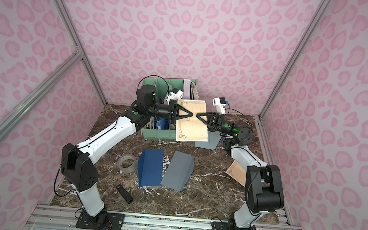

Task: Take the letter paper out of the envelope
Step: Unfold the letter paper, then place the letter paper at the center of the board.

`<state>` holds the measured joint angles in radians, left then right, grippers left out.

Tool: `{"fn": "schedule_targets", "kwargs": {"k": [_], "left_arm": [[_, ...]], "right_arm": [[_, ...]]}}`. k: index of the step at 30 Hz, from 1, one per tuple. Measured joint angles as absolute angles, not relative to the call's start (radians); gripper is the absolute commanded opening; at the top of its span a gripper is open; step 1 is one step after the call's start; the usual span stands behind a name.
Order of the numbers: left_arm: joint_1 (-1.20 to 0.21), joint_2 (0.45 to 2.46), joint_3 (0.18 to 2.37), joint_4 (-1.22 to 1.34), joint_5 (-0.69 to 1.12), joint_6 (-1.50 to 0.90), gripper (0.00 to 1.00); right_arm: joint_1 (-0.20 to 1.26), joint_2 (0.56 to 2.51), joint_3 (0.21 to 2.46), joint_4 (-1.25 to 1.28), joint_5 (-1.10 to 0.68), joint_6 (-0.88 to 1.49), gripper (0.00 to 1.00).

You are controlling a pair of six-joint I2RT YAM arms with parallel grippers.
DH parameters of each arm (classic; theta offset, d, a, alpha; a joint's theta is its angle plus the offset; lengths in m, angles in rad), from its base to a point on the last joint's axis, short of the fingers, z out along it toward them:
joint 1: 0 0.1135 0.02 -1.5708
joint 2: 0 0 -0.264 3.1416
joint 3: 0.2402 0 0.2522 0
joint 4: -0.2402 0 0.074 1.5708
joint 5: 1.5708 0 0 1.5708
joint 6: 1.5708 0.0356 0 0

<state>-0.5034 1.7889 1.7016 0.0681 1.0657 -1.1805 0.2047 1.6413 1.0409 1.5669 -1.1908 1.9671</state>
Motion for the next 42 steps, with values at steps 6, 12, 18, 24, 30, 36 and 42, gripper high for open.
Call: {"fn": "schedule_targets", "kwargs": {"k": [6,12,18,24,30,36,42], "left_arm": [[-0.503,1.79,1.713,0.042,1.059,-1.167,0.0],[-0.503,1.79,1.712,0.042,1.059,-1.151,0.0],[-0.503,1.79,1.713,0.037,1.056,-1.149,0.49],[-0.497,1.782,1.735,-0.081,1.017,-1.086,0.86],[-0.424,1.68,1.681,-0.331,0.825,-0.941,0.86],[-0.403,1.591,1.559,-0.527,0.628,-0.815,0.86],[-0.401,1.532,1.482,-0.603,0.511,-0.748,0.87]], "right_arm": [[0.205,1.62,1.02,1.522,-1.208,1.936,0.18],[0.205,1.59,1.018,1.401,-1.218,1.852,0.0],[0.205,1.569,1.018,1.283,-1.215,1.765,0.0],[0.17,1.499,1.008,1.081,-1.221,1.637,0.0],[0.071,1.401,1.167,0.29,-1.177,1.029,0.0],[-0.011,1.348,1.022,-0.253,-1.026,0.665,0.0],[-0.036,1.245,0.805,-0.389,-0.893,0.583,0.0]]}}
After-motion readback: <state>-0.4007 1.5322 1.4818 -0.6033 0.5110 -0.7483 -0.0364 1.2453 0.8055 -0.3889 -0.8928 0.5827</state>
